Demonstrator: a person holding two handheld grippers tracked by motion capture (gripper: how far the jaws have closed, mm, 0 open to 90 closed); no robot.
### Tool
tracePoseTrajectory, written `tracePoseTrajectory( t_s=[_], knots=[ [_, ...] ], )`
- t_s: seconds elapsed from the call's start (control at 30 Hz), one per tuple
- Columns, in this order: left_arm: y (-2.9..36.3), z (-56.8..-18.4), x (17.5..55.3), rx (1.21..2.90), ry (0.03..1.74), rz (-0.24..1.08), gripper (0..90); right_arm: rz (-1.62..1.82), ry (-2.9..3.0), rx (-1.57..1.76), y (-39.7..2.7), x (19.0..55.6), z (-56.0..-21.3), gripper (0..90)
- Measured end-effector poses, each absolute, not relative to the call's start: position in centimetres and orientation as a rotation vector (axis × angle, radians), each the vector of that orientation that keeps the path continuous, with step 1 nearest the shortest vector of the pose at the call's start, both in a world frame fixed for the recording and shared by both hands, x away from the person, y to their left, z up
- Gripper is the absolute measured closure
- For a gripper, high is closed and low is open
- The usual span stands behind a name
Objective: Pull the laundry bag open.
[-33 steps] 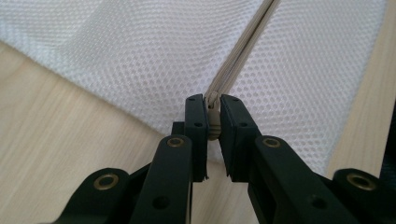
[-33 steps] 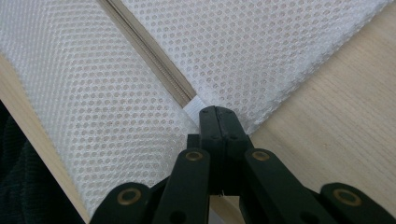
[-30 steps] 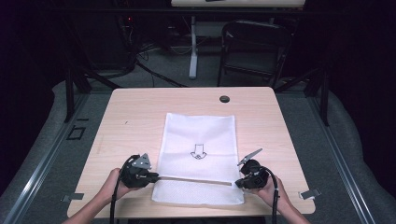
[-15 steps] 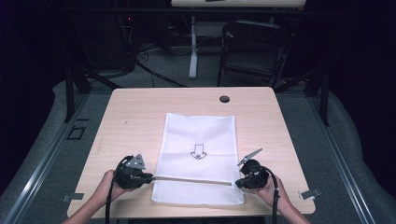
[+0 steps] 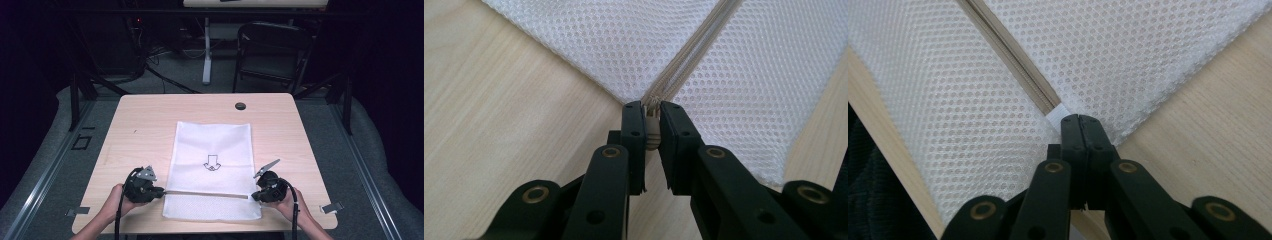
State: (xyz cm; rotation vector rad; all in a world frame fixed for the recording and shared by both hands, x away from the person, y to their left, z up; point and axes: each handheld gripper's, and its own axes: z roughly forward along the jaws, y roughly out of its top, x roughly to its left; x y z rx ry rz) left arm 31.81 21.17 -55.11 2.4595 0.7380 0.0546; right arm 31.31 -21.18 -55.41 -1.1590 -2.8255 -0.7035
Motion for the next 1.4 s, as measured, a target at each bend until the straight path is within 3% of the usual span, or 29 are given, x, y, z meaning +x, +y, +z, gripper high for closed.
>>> tracePoseTrajectory(
  t_s=[0.07,0.23,0.6,0.8,0.87,1.2,1.4],
  knots=[
    [21.4,-54.9,31.9,2.434,0.745,0.039,77.2,-0.728,-2.821,-1.159,-21.2,31.2,-55.1,77.9],
    [21.8,-54.0,32.0,2.393,0.794,0.024,51.0,-0.75,-2.846,-1.138,-21.2,30.8,-54.1,62.1],
    [22.6,-51.5,30.7,2.341,0.926,0.087,18.5,-0.809,-2.94,-1.259,-22.1,29.5,-51.4,34.8],
    [23.0,-50.8,29.5,2.317,0.993,0.157,13.3,-0.838,-2.933,-1.326,-23.3,28.7,-50.2,24.2],
    [23.2,-50.5,29.0,2.309,1.014,0.182,11.7,-0.834,-2.936,-1.359,-23.7,28.3,-49.9,16.3],
    [24.7,-50.0,27.1,2.251,1.161,0.264,3.0,-0.874,-2.891,-1.52,-26.4,25.7,-49.6,6.2],
    [25.5,-50.3,26.6,2.223,1.234,0.237,0.3,-0.857,-2.857,-1.604,-27.9,24.2,-49.9,3.0]
  ],
)
